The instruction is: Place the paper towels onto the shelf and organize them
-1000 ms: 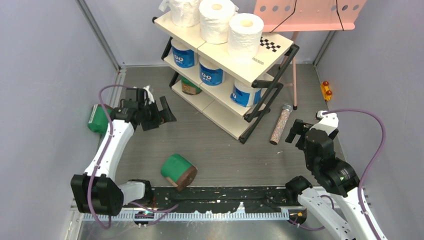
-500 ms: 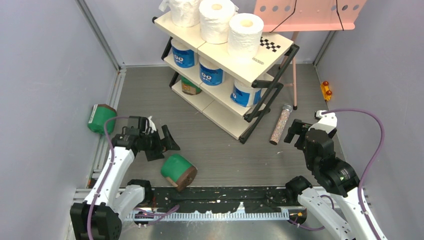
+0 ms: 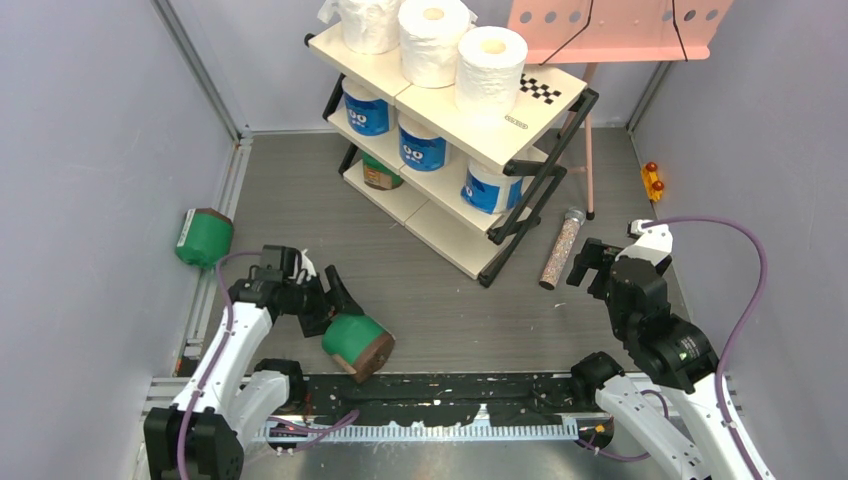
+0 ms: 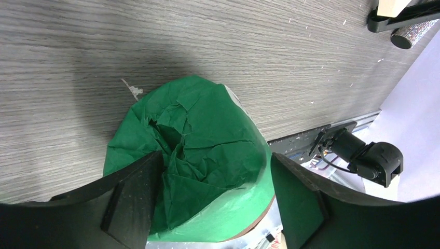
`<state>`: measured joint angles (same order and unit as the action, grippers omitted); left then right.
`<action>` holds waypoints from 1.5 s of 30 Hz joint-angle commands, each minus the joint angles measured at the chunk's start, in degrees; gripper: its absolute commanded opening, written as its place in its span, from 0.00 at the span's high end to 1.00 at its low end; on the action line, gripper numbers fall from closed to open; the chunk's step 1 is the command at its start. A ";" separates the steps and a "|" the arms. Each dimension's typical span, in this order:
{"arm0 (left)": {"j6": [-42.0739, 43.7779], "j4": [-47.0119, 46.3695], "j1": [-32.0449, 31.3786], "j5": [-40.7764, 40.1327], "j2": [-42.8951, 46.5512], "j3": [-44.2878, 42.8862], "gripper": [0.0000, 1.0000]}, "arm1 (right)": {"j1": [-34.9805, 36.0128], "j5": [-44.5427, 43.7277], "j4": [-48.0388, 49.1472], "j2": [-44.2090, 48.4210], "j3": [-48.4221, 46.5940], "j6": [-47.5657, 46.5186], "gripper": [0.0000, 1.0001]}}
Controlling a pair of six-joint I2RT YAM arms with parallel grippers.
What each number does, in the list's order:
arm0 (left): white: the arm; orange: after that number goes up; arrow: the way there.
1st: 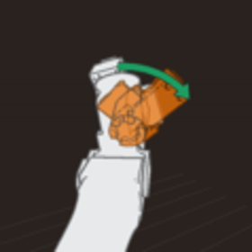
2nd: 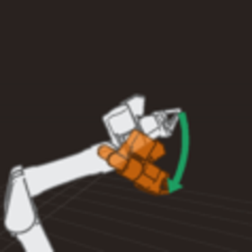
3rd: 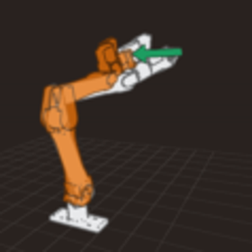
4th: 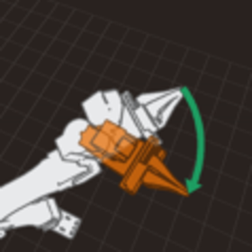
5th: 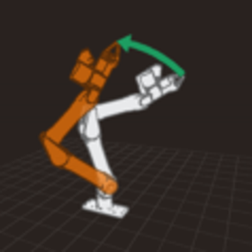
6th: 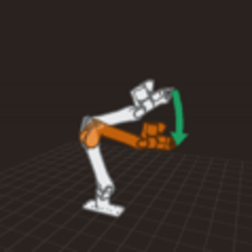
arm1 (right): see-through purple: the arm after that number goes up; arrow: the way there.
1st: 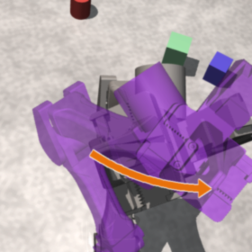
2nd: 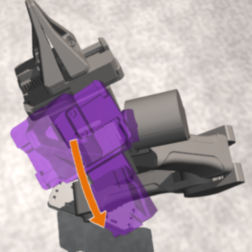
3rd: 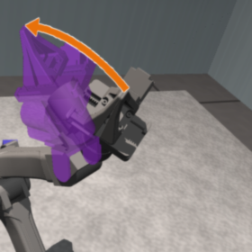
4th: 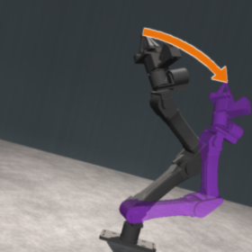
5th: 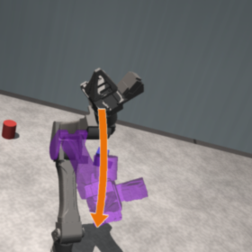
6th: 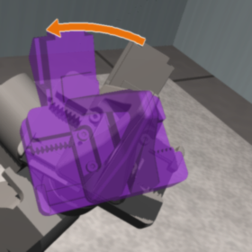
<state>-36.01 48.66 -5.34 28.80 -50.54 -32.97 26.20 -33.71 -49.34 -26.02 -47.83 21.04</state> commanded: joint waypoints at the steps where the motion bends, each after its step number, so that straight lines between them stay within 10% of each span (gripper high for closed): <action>1: -1.15 -1.20 -0.52 3.67 0.18 0.73 0.26 | 0.26 0.13 2.54 -1.06 -0.55 -0.78 0.05; 20: -6.69 -2.69 -1.25 3.64 5.03 -5.56 0.77 | 0.26 -0.27 2.51 -0.75 -0.51 -0.69 0.05; 28: 0.54 0.54 -4.41 -18.12 6.65 -15.77 0.79 | 0.26 -0.68 2.38 -0.24 -0.51 -0.56 0.05; 39: 9.96 -7.33 -29.47 -59.40 -2.18 -18.62 0.74 | 0.26 -1.00 2.23 -0.26 -0.57 -0.45 0.05; 45: 6.95 -8.19 -36.24 -65.28 -7.86 -17.21 0.67 | 0.26 -1.30 2.15 -0.25 -0.64 -0.40 0.05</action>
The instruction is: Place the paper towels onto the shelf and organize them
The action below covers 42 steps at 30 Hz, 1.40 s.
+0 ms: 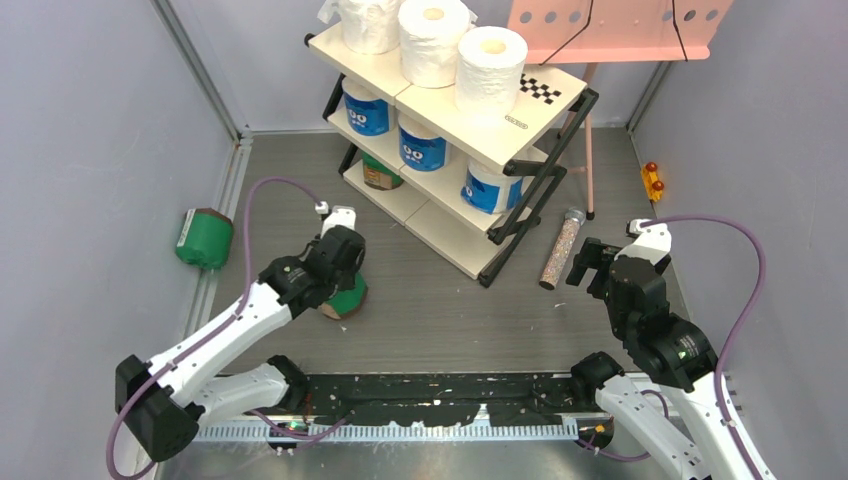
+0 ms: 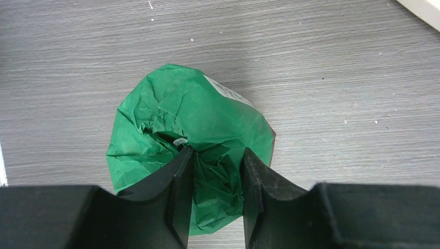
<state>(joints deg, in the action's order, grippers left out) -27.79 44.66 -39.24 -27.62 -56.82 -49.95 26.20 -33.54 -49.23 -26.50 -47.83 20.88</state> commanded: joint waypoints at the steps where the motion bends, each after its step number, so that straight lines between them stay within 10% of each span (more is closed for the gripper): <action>1: -2.08 -4.23 -3.02 -8.78 -1.68 0.30 0.64 | 0.26 -1.50 2.04 0.40 -0.57 -0.23 0.05; 16: -7.27 5.25 -5.93 -7.41 4.50 -3.86 0.13 | 0.27 -1.93 2.04 -0.54 -2.55 -1.46 0.05; 33: -15.19 2.30 17.46 13.76 12.67 6.67 0.15 | 0.26 -14.85 15.74 1.17 -0.78 -15.19 0.05; 42: -15.55 -1.59 19.73 17.93 7.74 10.40 0.20 | 0.26 -17.28 16.55 6.08 2.48 -15.49 0.05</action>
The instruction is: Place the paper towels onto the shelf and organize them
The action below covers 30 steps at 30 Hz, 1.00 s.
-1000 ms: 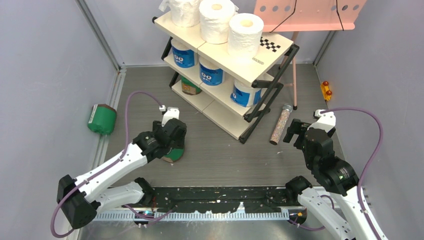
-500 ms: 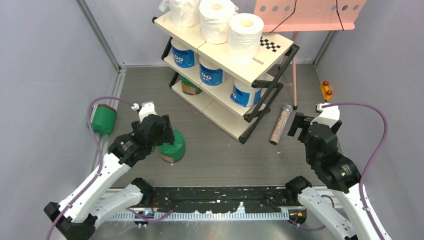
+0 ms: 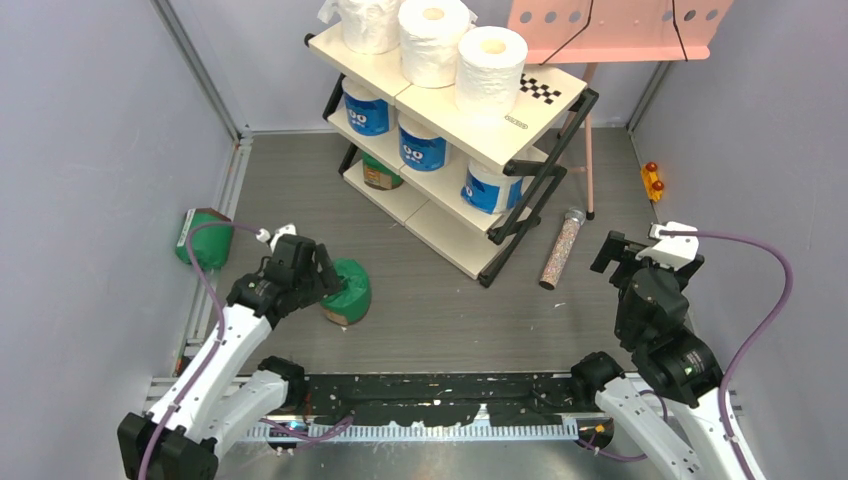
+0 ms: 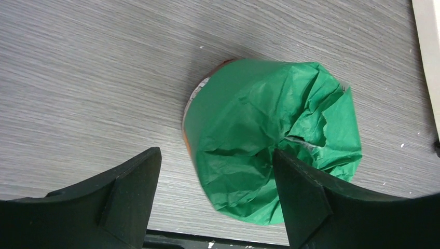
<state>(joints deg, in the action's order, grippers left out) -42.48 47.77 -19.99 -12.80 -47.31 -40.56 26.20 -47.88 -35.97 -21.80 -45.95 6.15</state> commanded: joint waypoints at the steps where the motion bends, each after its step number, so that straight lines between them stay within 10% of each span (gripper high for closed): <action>1: -1.18 -4.87 0.48 2.90 -2.41 1.33 0.21 | 0.26 -2.98 3.32 1.71 0.65 -0.76 0.05; 17: -4.35 -8.51 0.48 5.24 -6.56 -5.38 0.58 | 0.26 -4.54 2.91 4.81 3.23 0.27 0.05; 30: -6.65 -20.87 -1.16 7.63 -26.07 -21.95 0.60 | 0.26 -7.45 4.37 11.71 6.27 0.25 0.05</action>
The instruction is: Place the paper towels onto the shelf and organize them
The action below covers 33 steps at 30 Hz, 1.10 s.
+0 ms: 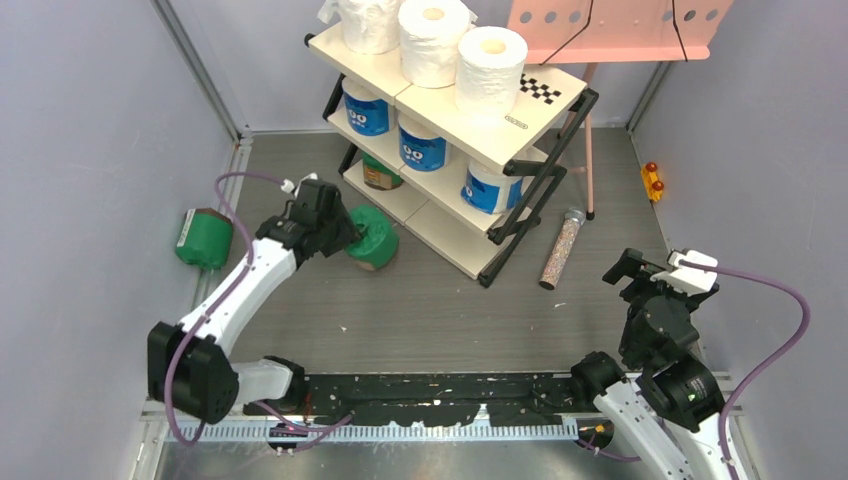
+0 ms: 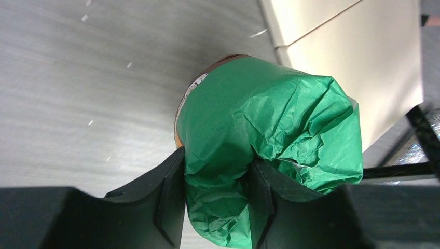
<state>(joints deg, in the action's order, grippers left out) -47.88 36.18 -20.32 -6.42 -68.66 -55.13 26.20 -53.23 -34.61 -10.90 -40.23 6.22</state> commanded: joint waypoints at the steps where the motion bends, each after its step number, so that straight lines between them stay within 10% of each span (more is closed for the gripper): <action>1: -1.25 -10.07 -1.09 1.12 -6.70 -8.95 0.60 | 0.26 -2.16 3.04 0.88 0.62 0.19 0.05; 10: -2.83 -14.12 -2.22 2.04 -23.07 -21.24 0.58 | 0.26 -2.82 2.61 1.70 0.57 0.36 0.05; 33: -8.64 -34.50 -3.97 1.64 -35.57 -21.25 0.43 | 0.27 -3.03 2.12 0.50 0.72 0.29 0.05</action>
<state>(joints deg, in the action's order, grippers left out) -57.04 10.96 -23.11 -6.28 -102.59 -74.32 26.20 -55.42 -34.28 -9.41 -39.42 6.17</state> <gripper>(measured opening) 0.547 0.954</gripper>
